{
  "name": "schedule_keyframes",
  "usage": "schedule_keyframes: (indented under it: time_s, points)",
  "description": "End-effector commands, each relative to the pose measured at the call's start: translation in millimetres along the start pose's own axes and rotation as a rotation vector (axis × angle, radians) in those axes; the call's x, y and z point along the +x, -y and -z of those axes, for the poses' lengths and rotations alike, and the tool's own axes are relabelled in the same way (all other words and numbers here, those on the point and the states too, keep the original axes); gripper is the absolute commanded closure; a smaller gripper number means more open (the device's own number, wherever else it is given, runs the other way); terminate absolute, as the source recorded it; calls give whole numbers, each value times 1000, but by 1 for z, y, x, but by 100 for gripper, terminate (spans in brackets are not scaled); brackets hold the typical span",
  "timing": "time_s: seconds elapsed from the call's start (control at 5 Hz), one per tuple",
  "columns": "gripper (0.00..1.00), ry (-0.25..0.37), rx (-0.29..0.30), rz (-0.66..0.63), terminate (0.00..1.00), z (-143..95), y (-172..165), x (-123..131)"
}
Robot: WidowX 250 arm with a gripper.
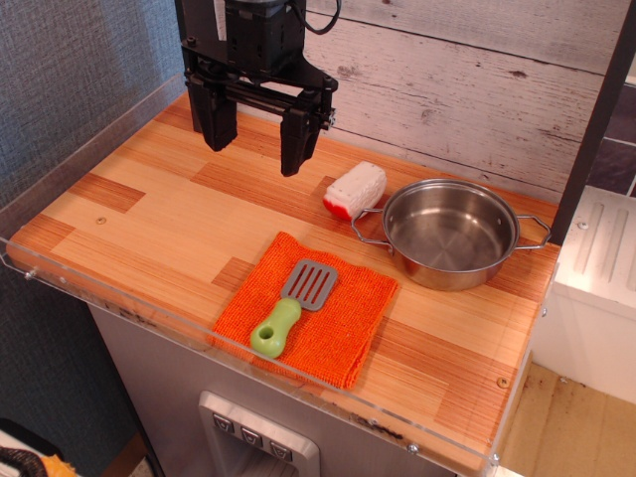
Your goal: Move the pan to the left of the sushi.
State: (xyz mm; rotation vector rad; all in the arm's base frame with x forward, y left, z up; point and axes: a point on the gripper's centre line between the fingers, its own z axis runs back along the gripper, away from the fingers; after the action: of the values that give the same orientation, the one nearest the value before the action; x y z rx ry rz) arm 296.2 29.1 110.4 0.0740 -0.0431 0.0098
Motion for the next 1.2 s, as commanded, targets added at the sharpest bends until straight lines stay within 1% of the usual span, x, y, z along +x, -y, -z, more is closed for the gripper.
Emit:
schedule_keyframes:
  time_s: [0.0,0.2,0.4,0.6,0.8,1.0]
  points:
    - [0,0,0,0,0,0,0,0]
    - [0,9,-21,76,0,2,18,7]
    - [0,28,-57,187,0,3,48,15]
    - [0,29,-58,301,0,8,83,21]
    - [0,10,-81,456,0,26,120,22]
    - [0,-2,-99,555,0,38,143,19]
